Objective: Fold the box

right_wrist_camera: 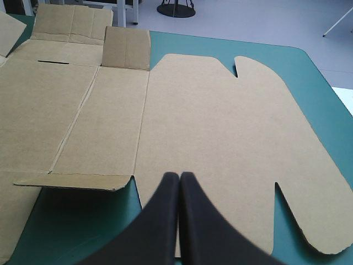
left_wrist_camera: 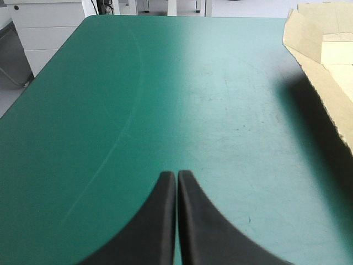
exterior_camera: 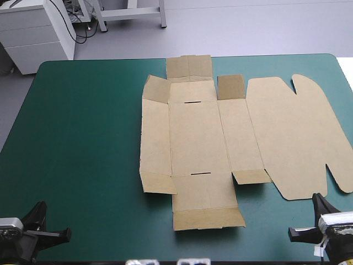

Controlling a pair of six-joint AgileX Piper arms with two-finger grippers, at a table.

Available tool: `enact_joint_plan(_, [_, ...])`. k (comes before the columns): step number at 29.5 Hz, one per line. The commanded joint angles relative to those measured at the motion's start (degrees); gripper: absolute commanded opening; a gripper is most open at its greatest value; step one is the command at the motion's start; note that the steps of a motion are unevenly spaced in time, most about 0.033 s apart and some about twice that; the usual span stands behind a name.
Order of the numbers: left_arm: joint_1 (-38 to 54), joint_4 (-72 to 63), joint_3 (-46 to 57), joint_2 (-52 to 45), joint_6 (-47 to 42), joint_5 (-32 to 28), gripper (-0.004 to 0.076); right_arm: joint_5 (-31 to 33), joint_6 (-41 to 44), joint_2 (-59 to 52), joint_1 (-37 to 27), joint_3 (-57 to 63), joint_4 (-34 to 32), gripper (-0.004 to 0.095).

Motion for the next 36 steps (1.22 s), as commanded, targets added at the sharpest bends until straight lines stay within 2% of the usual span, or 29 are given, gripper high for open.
enact_joint_plan(1, [0.1,0.0,-1.2,-0.1,-0.4,-4.1,-0.0008,-4.4,-0.4,-1.2,-0.2,-1.4,0.2,-0.0019])
enact_joint_plan(19, [0.1,0.1,-1.3,2.0,0.1,-3.9,-0.0008,-4.4,-0.4,-1.2,-0.2,-1.4,0.2,-0.0019])
enact_joint_plan(23, [0.1,-4.2,-2.1,7.8,6.2,-4.4,-0.0008,-4.4,-0.4,-1.2,-0.2,-1.4,0.2,-0.0019])
enact_joint_plan(26, [0.1,-9.0,-3.8,13.5,9.6,-7.5,-0.0008,-4.4,-0.4,-1.2,-0.2,-1.4,0.2,-0.0019])
enact_joint_plan(29, [0.1,-12.4,-6.4,19.8,10.0,-9.9,-0.0008,-4.4,-0.4,-1.2,-0.2,-1.4,0.2,-0.0019])
enact_joint_plan(36, [0.1,-15.4,-14.0,36.5,10.0,-9.6,-0.0008,-4.4,-0.4,-1.2,-0.2,-1.4,0.2,-0.0019])
